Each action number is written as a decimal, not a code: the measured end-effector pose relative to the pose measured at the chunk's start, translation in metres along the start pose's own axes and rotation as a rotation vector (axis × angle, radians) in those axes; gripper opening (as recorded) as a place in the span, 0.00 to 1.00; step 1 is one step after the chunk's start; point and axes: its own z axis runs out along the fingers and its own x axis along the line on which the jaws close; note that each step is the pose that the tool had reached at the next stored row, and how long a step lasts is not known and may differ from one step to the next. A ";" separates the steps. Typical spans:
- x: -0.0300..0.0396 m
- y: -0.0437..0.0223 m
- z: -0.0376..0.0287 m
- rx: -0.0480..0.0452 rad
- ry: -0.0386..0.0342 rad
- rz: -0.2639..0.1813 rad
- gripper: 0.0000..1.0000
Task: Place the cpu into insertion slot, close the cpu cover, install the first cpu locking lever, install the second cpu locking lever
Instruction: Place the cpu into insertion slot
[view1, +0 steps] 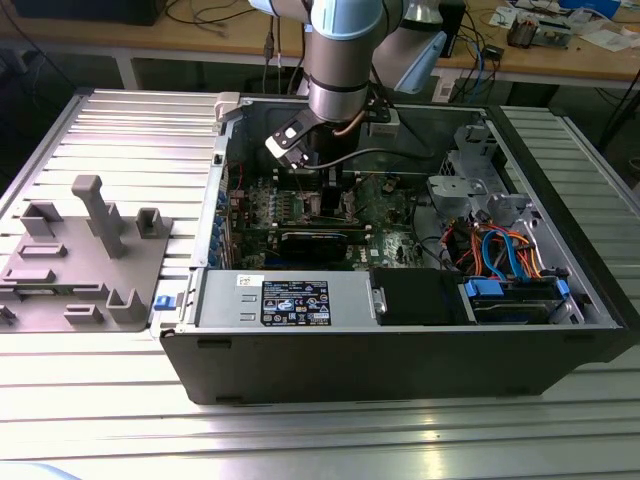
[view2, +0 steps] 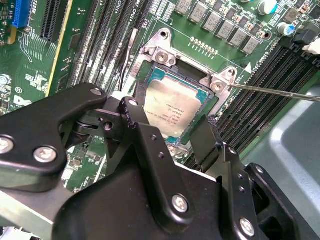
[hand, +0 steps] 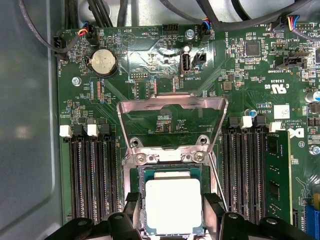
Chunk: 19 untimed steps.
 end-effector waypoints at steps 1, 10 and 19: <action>0.0000 0.0000 0.0000 0.0000 0.0000 0.000 0.62; 0.0003 0.0000 0.0014 0.0001 0.0015 0.000 0.62; 0.0014 -0.0001 0.0024 0.0001 0.0015 0.000 0.62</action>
